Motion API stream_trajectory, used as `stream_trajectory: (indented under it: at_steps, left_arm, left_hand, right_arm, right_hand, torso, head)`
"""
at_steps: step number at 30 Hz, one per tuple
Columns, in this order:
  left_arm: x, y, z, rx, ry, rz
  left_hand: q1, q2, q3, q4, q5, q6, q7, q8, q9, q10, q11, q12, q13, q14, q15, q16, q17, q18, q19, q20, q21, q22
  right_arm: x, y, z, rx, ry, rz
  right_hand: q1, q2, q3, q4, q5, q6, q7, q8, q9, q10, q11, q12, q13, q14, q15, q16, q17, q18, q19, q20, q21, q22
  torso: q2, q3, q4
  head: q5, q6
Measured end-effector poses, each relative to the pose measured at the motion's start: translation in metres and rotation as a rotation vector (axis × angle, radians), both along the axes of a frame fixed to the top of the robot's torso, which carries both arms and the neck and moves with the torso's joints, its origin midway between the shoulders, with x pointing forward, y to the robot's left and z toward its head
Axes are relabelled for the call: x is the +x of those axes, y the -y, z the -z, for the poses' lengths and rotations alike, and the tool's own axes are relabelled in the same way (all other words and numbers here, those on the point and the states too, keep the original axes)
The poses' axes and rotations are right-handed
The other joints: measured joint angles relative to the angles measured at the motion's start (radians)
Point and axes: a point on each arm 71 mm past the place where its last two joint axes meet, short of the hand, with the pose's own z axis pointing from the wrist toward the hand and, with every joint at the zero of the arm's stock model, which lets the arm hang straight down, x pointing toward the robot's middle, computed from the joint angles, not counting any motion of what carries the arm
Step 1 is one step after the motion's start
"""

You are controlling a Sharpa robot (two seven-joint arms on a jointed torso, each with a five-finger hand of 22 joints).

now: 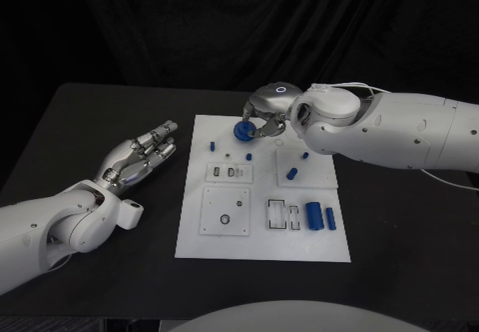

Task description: Assemble the parts on the task board

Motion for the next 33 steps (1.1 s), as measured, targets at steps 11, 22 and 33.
stream_trajectory:
  at_steps: [11, 22, 33]
  left_arm:
    - [0.0012, 0.0011, 0.0006, -0.001, -0.001, 0.005]
    - [0.002, 0.0015, 0.001, -0.001, -0.003, 0.009]
    - [0.003, 0.0014, 0.0014, -0.001, -0.004, 0.01]
  left_hand:
    - [0.0, 0.0, 0.0, 0.0, 0.0, 0.0, 0.0, 0.0, 0.0, 0.0, 0.0, 0.0, 0.0, 0.0, 0.0, 0.0, -0.001, 0.0, 0.0, 0.0, 0.0, 0.0]
    - [0.0, 0.0, 0.0, 0.0, 0.0, 0.0, 0.0, 0.0, 0.0, 0.0, 0.0, 0.0, 0.0, 0.0, 0.0, 0.0, -0.001, 0.0, 0.0, 0.0, 0.0, 0.0]
    - [0.0, 0.0, 0.003, 0.003, 0.0, 0.0, 0.0, 0.0, 0.0, -0.004, 0.004, 0.0, 0.0, -0.004, 0.004, 0.0, -0.001, 0.0, 0.0, 0.0, 0.0, 0.0]
  right_arm:
    - [0.0023, -0.0018, 0.0041, -0.02, -0.019, 0.007]
    - [0.0032, -0.0027, 0.0058, -0.029, -0.031, 0.015]
    - [0.0033, -0.0019, 0.0084, -0.036, -0.041, 0.02]
  right_hand:
    - [0.0, 0.0, 0.011, -0.003, -0.009, -0.022, 0.0, 0.018, 0.0, 0.001, 0.005, 0.0, 0.0, -0.001, 0.006, 0.0, 0.0, 0.0, 0.0, 0.007, 0.0, 0.001]
    - [-0.014, -0.003, 0.026, -0.004, -0.031, -0.07, 0.012, -0.012, 0.244, 0.0, 0.014, 0.0, 0.0, 0.003, 0.017, 0.0, 0.0, 0.0, 0.0, 0.014, 0.0, 0.001]
    - [-0.027, -0.004, 0.046, -0.009, -0.045, -0.167, 0.005, -0.125, 0.222, 0.0, 0.021, 0.0, 0.0, -0.001, 0.02, 0.0, 0.0, 0.0, 0.0, 0.021, 0.0, 0.001]
  torso:
    - [-0.001, 0.0, -0.0013]
    - [-0.001, 0.0, -0.0031]
    - [-0.001, 0.0004, -0.002]
  head:
    - [0.003, -0.002]
    - [0.005, -0.004]
    - [0.005, -0.005]
